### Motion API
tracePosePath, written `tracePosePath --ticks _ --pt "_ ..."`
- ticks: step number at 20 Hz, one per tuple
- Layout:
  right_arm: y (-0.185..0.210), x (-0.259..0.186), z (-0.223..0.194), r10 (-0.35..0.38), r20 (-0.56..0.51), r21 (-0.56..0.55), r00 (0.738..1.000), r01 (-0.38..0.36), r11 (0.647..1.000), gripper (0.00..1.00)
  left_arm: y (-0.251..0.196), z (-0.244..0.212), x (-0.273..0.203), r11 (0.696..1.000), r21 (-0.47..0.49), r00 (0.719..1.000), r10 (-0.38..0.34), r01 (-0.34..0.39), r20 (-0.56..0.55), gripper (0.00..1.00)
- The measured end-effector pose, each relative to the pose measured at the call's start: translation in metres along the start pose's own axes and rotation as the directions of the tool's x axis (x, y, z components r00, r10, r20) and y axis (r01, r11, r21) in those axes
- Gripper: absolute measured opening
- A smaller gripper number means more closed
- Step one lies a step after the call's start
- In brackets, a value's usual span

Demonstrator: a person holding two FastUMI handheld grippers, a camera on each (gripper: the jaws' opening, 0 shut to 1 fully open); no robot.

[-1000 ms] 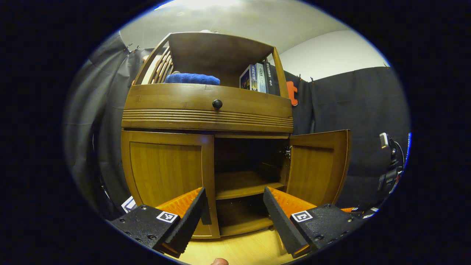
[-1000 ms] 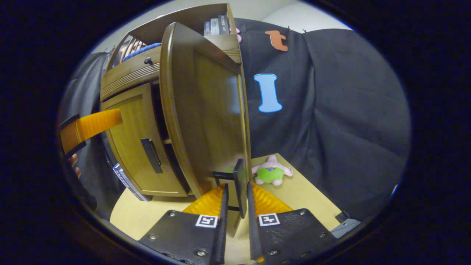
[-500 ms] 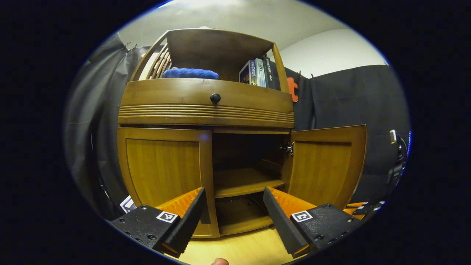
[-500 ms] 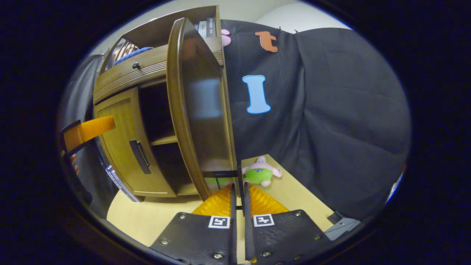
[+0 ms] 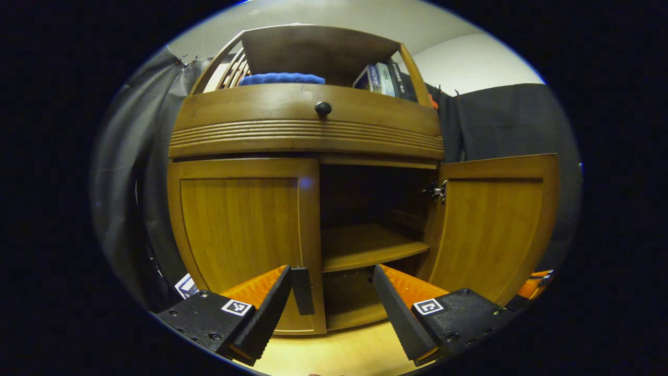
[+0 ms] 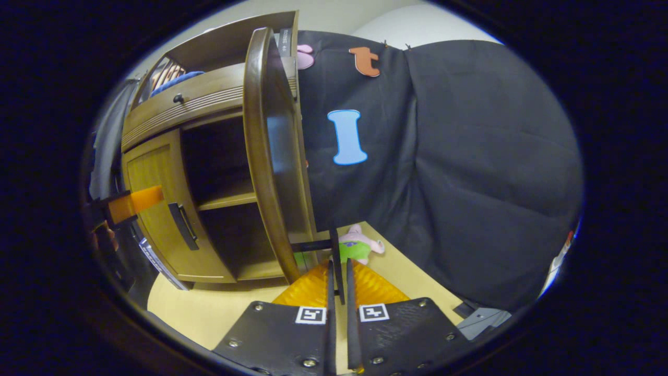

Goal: Open the right door of the double-door shoe cabinet with the right hand, and open the left door with the left hand.

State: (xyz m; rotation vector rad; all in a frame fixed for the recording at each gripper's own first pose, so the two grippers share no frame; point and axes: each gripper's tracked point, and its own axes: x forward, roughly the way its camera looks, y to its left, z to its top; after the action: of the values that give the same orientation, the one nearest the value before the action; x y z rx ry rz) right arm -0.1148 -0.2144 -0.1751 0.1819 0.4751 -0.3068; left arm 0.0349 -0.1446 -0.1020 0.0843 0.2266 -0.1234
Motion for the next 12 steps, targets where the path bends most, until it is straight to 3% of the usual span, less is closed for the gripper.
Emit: tracePosePath --ticks 7,10,12 --pt "-0.022 -0.001 0.007 -0.055 0.01 -0.011 0.998 0.055 0.998 0.09 0.029 -0.047 0.042 0.998 -0.017 0.993 0.063 -0.065 -0.1 0.94" --pt "-0.03 -0.003 0.012 -0.078 0.019 -0.006 0.997 0.078 0.997 0.09 0.044 -0.067 0.057 0.993 -0.039 0.984 0.104 -0.111 -0.148 0.86" --pt "-0.036 -0.006 0.015 -0.097 0.028 -0.003 0.995 0.097 0.995 0.09 0.051 -0.079 0.065 0.991 -0.039 0.977 0.123 -0.131 -0.175 0.85"
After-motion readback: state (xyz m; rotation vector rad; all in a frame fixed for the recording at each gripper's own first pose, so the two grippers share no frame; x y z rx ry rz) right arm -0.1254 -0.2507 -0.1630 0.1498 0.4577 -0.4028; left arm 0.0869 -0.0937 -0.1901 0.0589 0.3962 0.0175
